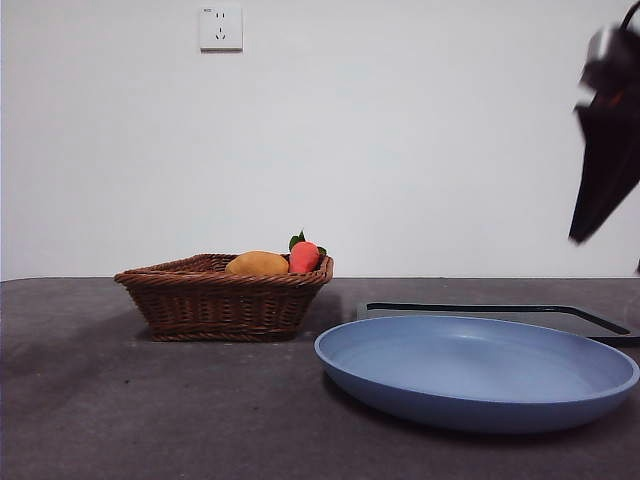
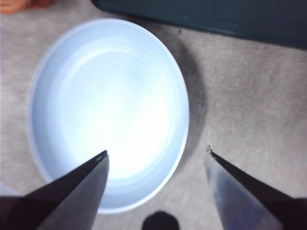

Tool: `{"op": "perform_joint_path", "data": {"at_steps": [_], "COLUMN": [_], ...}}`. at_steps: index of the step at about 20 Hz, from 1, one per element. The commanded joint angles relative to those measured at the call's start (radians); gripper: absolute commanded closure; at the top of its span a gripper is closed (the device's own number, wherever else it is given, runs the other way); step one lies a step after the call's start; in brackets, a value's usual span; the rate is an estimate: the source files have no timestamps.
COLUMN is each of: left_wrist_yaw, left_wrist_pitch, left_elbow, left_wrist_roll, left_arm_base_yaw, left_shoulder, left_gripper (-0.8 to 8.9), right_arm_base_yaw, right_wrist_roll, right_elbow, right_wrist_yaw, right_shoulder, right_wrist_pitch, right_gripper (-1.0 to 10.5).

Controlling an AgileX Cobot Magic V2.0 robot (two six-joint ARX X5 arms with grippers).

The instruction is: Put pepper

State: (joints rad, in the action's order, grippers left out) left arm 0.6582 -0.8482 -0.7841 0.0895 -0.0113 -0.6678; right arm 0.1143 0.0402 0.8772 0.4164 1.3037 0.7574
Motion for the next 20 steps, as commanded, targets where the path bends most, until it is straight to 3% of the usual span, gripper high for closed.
{"op": "perform_joint_path", "data": {"at_steps": [1,12,15,18,20], "left_wrist_yaw": [0.005,0.004,0.004,0.003,0.000], "left_wrist_pitch": [0.010,0.010,0.010,0.010,0.011], "left_elbow": [-0.017,-0.017,-0.017,-0.017,-0.017], "left_wrist_roll": [0.007,0.007,0.007,0.007,-0.013], "left_arm_base_yaw": [-0.001,-0.001,-0.001,-0.001,-0.001], "left_shoulder": [-0.003,-0.003,-0.003,-0.003,-0.003], "left_gripper": [4.50,4.50,4.50,4.50,4.50], "right_arm_base_yaw": [0.014,0.048,0.060,0.060,0.056], "right_wrist_roll": [-0.004,0.003,0.004,0.002,0.001], "right_elbow": [0.016,0.016,0.016,0.016,0.016], "right_wrist_yaw": [-0.005,-0.030,-0.029,-0.029,-0.030], "right_shoulder": [0.078,0.282,0.317,0.322,0.322], "right_wrist_pitch": [-0.040,-0.145,-0.151,-0.151,-0.148], "right_gripper": [6.0,6.6,7.6,9.5,9.4]}}
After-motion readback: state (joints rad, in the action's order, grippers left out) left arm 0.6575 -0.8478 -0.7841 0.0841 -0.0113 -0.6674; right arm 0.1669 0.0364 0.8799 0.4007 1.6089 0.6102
